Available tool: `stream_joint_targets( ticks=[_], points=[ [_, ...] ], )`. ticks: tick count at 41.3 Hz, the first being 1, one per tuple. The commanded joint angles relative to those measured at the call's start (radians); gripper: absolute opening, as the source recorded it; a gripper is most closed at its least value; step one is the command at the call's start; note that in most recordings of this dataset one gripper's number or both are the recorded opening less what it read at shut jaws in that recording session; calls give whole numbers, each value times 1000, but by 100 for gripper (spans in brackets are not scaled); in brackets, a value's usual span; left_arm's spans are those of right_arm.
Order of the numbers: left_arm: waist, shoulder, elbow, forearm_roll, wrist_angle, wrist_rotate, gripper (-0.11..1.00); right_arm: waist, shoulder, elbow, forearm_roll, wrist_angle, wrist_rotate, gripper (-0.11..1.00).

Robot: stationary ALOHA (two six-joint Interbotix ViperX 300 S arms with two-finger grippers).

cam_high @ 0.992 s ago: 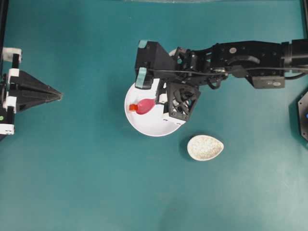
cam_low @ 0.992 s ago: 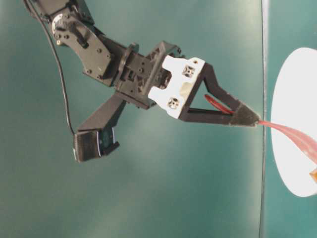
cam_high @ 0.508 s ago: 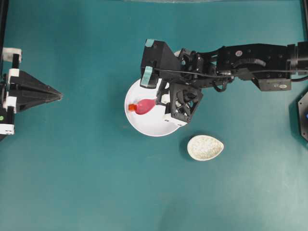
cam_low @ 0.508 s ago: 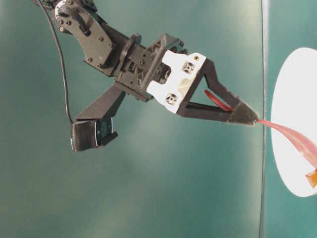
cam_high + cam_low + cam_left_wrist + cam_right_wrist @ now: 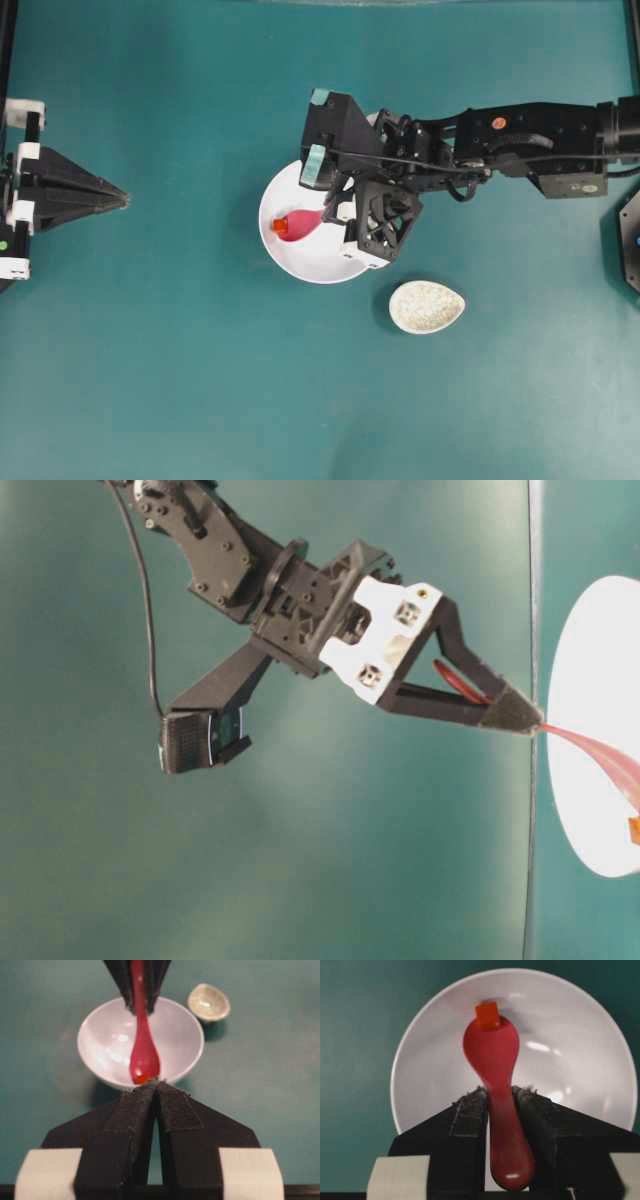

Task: Grip the spoon and scoop the red block from the bowl with right arm.
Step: 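Push the spoon under the red cube along the bowl bottom, then raise the spoon with the cube and pull it toward the right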

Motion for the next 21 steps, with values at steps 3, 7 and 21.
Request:
stream_joint_targets(
  ticks=[3,7,21],
  points=[
    [3,3,-23,3,-5,-2,0,5,-52,17,20,-60,-2,25],
    [2,2,-23,3,-5,-2,0,5,-69,44,34,-104,-2,25],
    [2,2,-23,3,-5,-3,0,6,-126,140,67,-202,3,25]
  ],
)
